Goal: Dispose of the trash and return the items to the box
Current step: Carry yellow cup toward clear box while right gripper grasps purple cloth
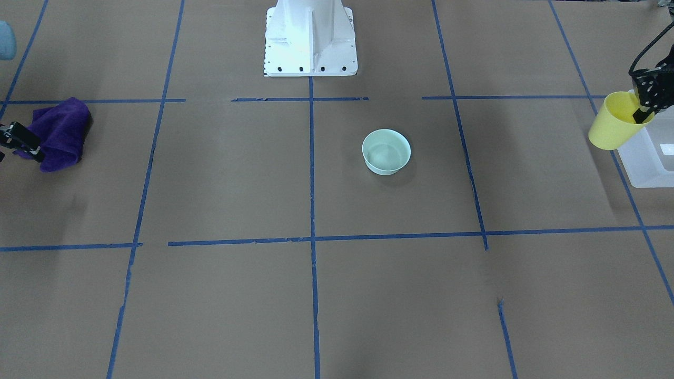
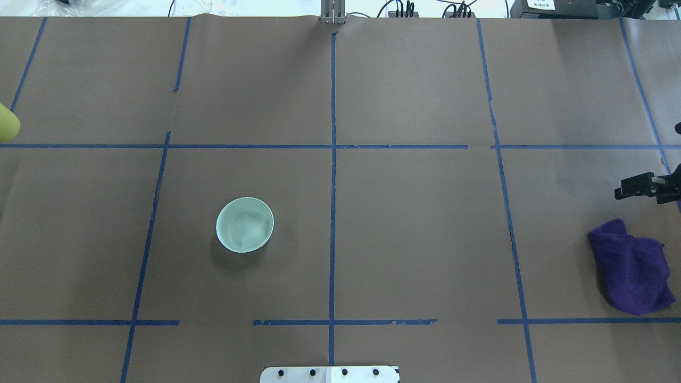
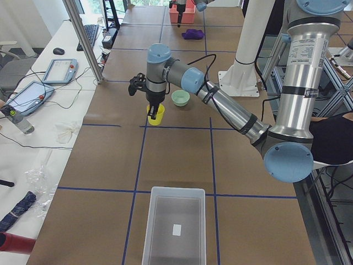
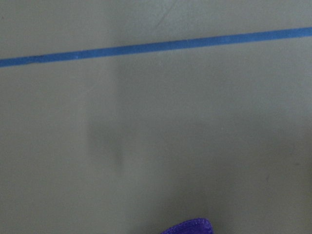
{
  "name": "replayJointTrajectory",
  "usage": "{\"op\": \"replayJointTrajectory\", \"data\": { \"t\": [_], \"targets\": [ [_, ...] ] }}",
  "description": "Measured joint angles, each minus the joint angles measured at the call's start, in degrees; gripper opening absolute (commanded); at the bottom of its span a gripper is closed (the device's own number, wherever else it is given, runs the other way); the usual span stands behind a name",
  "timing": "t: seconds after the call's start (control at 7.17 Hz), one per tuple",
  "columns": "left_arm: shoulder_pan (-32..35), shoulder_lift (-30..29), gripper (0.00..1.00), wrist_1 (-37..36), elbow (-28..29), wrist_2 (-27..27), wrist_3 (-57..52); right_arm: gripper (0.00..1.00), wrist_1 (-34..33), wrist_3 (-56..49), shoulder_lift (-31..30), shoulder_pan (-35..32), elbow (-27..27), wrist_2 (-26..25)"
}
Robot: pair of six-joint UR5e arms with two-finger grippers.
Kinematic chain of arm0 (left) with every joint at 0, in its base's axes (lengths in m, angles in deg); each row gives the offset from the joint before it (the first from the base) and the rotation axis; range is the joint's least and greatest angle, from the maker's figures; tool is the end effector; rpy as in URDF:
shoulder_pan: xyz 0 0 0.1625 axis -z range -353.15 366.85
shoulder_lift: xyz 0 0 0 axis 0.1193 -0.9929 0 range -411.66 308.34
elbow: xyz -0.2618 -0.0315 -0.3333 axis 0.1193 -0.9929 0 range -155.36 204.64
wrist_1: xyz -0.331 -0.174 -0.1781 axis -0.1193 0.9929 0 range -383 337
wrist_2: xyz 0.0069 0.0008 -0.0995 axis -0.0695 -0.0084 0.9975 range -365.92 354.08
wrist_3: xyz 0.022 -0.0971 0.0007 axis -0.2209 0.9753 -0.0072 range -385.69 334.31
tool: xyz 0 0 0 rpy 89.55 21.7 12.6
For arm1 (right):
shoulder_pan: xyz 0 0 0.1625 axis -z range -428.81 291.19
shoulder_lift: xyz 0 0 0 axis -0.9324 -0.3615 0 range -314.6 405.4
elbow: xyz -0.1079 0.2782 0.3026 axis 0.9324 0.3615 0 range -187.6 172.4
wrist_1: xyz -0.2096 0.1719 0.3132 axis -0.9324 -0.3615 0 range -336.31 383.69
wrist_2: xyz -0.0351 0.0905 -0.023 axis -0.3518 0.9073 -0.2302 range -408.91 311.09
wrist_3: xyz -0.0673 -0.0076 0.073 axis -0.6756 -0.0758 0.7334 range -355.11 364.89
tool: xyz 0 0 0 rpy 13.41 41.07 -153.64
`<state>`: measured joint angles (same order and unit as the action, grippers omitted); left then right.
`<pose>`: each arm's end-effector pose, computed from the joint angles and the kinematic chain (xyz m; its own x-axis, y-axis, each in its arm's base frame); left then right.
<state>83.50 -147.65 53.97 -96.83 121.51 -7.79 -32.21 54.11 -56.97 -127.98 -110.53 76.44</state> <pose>0.0398 -0.4830 0.3773 0.7445 0.1350 -0.6538 0.0195 0.9745 0.2234 -0.1550 -0.4075 0.5838 0.6665 0.0774 0.7414 -0.1274 0.9918 0.0110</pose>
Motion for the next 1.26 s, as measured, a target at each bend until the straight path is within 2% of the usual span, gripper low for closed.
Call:
{"op": "replayJointTrajectory", "data": {
  "t": [0.42, 0.84, 0.98, 1.12, 1.26],
  "targets": [
    [4.33, -0.72, 0.00, -1.32, 1.77, -2.42, -5.80, 1.00, 0.00, 2.74, -2.27, 9.11, -0.48, -4.95],
    [8.53, -1.61, 0.00, -1.38, 5.87, -2.62, -12.30, 1.00, 0.01, 2.98, -6.36, 14.19, -1.58, -5.78],
    [9.39, -1.77, 0.00, -1.39, 6.81, -2.63, -13.87, 0.68, 0.00, 2.99, -7.44, 15.05, -1.94, -5.80],
    [10.09, -1.86, 0.00, -1.37, 7.50, -2.65, -14.97, 0.14, 0.00, 2.99, -7.98, 15.41, -2.14, -5.83],
    [10.53, -1.87, 0.00, -1.29, 8.26, -2.69, -15.84, 0.00, 0.01, 2.99, -8.13, 15.55, -2.28, -5.89]
  ]
}}
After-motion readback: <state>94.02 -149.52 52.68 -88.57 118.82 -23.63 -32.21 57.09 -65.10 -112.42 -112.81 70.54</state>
